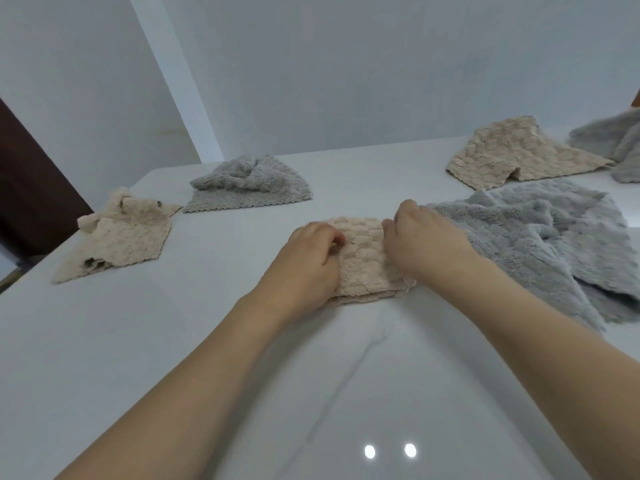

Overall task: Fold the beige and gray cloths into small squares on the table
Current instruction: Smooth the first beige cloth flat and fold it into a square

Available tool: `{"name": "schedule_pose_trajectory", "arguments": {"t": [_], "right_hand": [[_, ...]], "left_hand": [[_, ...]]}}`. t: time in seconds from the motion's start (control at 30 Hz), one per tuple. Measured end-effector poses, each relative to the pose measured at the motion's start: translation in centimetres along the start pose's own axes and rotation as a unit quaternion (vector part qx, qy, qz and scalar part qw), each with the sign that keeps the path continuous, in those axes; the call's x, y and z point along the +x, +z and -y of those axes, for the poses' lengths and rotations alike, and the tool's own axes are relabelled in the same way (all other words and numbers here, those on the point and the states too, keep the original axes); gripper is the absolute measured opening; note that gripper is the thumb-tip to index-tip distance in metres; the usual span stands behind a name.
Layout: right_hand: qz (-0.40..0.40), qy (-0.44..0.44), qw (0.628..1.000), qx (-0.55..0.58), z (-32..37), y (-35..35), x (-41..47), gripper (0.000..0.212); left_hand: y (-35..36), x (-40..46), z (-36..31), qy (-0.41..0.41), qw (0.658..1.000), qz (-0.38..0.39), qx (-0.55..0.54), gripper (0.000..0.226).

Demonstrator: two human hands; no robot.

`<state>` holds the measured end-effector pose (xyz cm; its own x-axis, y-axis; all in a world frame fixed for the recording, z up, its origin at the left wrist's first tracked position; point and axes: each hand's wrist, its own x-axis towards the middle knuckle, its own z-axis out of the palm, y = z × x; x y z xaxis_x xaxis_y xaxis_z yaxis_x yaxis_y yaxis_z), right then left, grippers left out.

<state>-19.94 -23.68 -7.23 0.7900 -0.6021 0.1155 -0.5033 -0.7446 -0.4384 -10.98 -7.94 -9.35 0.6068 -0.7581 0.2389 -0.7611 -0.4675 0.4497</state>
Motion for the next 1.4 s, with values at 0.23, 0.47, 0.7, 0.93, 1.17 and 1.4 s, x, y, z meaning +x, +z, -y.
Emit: {"name": "schedule_pose_trajectory", "arguments": {"t": [0.23, 0.47, 0.7, 0.93, 1.17, 1.4], "right_hand": [[0.104, -0.131, 0.983, -0.073, -0.9, 4.3, -0.5, 0.051], [0.108, -0.121, 0.984, -0.078, -1.3, 4.6, -0.5, 0.053], [0.126, -0.126, 0.981, -0.080, -1.5, 4.4, -0.4, 0.055], [0.111, -0.119, 0.985, -0.050, -1.6, 4.5, -0.4, 0.053], [0.105, -0.121, 0.985, -0.067, -1.5, 4.6, -0.6, 0.055], [0.124, -0.120, 0.982, -0.077, -1.6, 4.4, -0.5, 0.055]], "left_hand": [[3.3, 0.9, 0.2, -0.088, 0.984, 0.044, 0.152, 0.054], [2.9, 0.6, 0.4, -0.104, 0.979, 0.081, 0.156, 0.056], [1.2, -0.5, 2.4, -0.135, 0.970, 0.114, 0.167, 0.057], [0.0, 1.0, 0.1, -0.169, 0.949, 0.138, 0.227, 0.059], [3.1, 2.1, -1.0, -0.148, 0.974, 0.073, 0.154, 0.057], [2.5, 1.7, 0.3, -0.160, 0.970, 0.100, 0.154, 0.059]]}}
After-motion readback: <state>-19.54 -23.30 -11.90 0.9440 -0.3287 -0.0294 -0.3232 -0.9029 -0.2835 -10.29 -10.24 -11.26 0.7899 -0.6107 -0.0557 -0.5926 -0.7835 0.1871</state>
